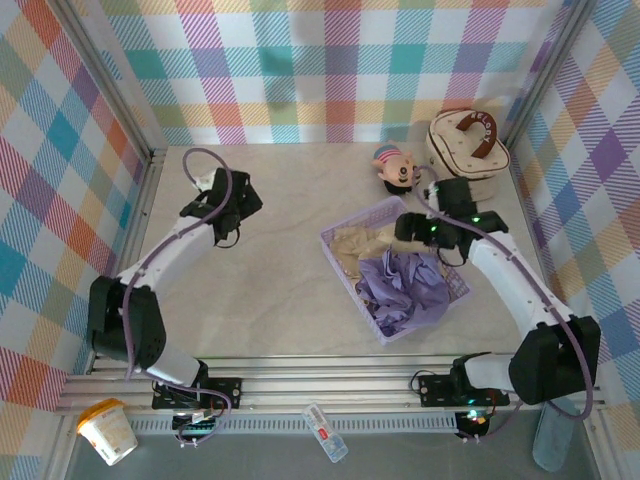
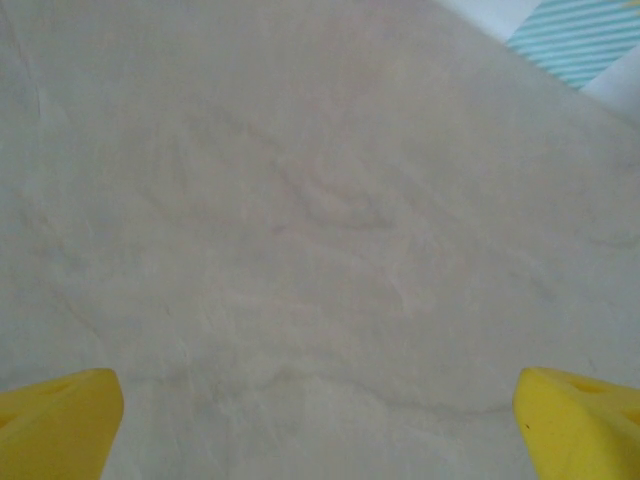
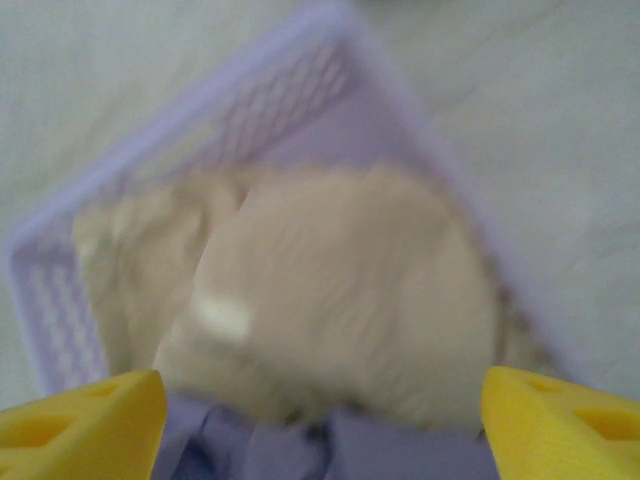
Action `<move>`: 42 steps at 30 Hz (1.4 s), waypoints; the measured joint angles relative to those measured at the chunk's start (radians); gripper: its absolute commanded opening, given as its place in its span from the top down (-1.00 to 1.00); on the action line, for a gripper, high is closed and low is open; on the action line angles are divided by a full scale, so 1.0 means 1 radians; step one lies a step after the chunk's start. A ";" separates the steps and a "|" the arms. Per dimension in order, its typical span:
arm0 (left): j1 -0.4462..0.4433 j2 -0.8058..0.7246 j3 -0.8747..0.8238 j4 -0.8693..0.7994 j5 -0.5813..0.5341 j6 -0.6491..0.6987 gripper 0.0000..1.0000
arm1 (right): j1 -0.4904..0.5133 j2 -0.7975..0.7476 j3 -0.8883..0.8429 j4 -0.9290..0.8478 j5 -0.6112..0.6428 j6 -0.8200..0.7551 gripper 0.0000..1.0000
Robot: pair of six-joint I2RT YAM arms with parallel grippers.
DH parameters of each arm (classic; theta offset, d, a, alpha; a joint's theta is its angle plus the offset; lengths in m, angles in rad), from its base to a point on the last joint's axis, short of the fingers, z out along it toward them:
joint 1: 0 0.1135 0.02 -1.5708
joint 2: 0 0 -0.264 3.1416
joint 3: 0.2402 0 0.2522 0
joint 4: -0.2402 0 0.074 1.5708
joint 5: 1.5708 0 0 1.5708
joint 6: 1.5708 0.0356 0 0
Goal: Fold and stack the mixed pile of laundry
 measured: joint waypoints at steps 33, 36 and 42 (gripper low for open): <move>-0.004 0.004 0.149 -0.300 0.203 -0.071 -1.00 | 0.402 1.071 1.209 -0.063 -0.180 0.131 -0.98; -0.002 0.037 0.166 -0.279 0.235 -0.054 -1.00 | 0.369 0.984 1.157 -0.080 -0.127 0.160 -0.99; -0.002 0.192 0.193 -0.245 0.298 -0.041 -1.00 | 0.216 0.650 0.802 -0.057 -0.082 0.183 -0.98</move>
